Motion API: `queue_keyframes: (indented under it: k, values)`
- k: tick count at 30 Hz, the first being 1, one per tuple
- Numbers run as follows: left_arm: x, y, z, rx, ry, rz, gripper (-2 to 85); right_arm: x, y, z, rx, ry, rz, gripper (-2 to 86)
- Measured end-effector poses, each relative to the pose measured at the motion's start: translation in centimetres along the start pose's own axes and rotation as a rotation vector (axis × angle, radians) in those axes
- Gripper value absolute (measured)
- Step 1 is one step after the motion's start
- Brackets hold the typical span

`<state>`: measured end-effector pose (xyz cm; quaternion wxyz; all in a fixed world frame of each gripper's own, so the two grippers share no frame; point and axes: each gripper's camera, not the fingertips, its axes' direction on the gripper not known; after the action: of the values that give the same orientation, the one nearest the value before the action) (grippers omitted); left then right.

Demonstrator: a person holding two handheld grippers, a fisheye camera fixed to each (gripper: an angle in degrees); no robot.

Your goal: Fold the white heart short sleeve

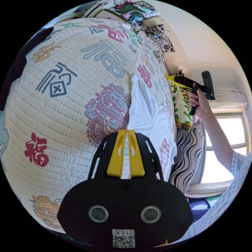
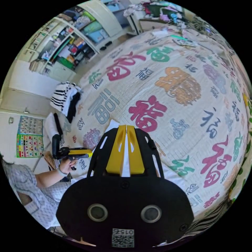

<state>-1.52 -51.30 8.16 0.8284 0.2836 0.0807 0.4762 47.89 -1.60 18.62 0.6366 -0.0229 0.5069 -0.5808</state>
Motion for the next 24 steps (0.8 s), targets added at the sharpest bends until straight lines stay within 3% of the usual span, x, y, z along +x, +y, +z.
queue_keyframes:
  k: [6, 8, 13, 17, 24]
  values:
    - [-0.5, 3.1, 2.4, -0.016, -0.332, 0.149, -0.2, 3.1, 18.2, -9.3, 0.226, 0.128, 0.102, -0.4]
    - [1.6, 5.0, 4.7, -0.059, -0.393, 0.277, 0.8, 4.4, 27.7, -10.8, 0.252, 0.218, 0.238, -0.4]
    - [9.0, 8.9, 14.6, -0.195, -0.37, 0.553, 4.0, 7.0, 46.0, -11.8, 0.269, 0.302, 0.578, -0.3]
    - [16.7, 11.6, 26.7, -0.304, -0.232, 0.751, 5.7, 10.0, 57.7, -11.0, 0.283, 0.276, 0.846, 0.1]
    - [28.9, 18.5, 46.1, -0.517, -0.184, 1.161, 9.9, 14.0, 65.8, -9.6, 0.343, 0.189, 0.951, 4.0]
